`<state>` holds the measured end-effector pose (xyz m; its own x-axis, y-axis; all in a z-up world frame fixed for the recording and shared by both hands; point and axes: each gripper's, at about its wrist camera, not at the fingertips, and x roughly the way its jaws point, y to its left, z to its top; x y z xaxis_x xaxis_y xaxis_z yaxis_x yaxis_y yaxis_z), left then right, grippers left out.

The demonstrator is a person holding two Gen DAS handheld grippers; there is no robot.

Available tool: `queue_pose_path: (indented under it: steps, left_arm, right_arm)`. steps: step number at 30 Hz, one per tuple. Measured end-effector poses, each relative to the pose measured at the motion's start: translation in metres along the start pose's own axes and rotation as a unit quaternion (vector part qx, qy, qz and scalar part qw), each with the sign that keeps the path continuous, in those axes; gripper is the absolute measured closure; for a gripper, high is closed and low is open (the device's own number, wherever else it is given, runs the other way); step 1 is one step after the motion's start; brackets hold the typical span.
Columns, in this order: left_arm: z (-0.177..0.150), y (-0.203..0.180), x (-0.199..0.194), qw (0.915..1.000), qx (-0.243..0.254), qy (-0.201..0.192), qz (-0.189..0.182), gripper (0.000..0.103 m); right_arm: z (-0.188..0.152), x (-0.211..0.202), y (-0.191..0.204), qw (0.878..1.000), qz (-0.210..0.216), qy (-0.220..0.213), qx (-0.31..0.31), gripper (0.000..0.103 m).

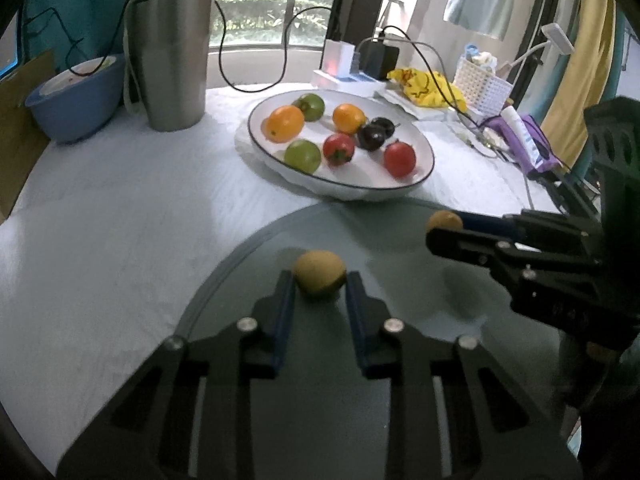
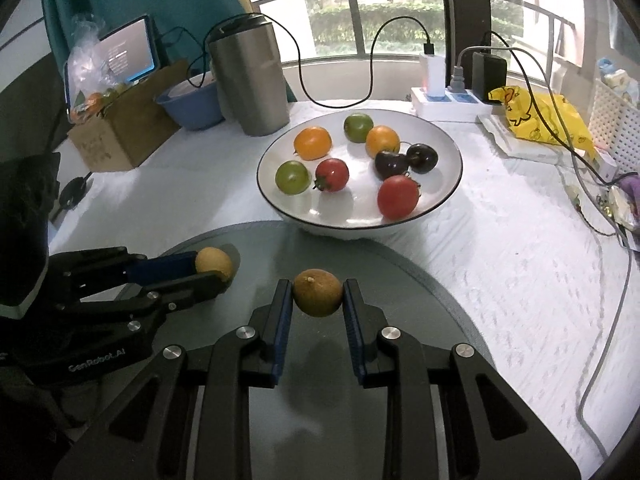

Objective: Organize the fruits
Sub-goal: 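Grasp a yellow fruit with the right gripper while the left gripper grasps the other, then lift and carry both yellow fruits over the white plate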

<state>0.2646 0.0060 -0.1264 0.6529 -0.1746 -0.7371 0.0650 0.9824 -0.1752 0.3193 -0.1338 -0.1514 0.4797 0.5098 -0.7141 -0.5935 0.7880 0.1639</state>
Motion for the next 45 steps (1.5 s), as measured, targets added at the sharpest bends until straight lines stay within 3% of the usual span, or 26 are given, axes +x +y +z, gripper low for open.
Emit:
queue_pose_path:
  steps: [12,26,35,45]
  left_arm:
    - [0.023,-0.006,-0.005,0.9997,0.013,-0.022,-0.001,0.083]
    - [0.012,-0.006,0.017,0.9995,0.015,0.024,0.011,0.075]
    - [0.014,-0.005,0.015,0.9997,0.013,0.018,-0.005,0.078]
    - [0.044,-0.008,0.006,0.9997,0.015,-0.017,-0.011,0.078]
  right_arm:
    - [0.017,-0.008,-0.018,1.000,-0.009,-0.016,0.005,0.076]
    - [0.020,-0.006,-0.028,1.000,-0.006,-0.018,0.011,0.076]
    - [0.021,-0.010,-0.032,1.000,-0.011,-0.022,0.015,0.076]
    - [0.035,-0.013,-0.039,0.999,-0.016,-0.034,0.011,0.076]
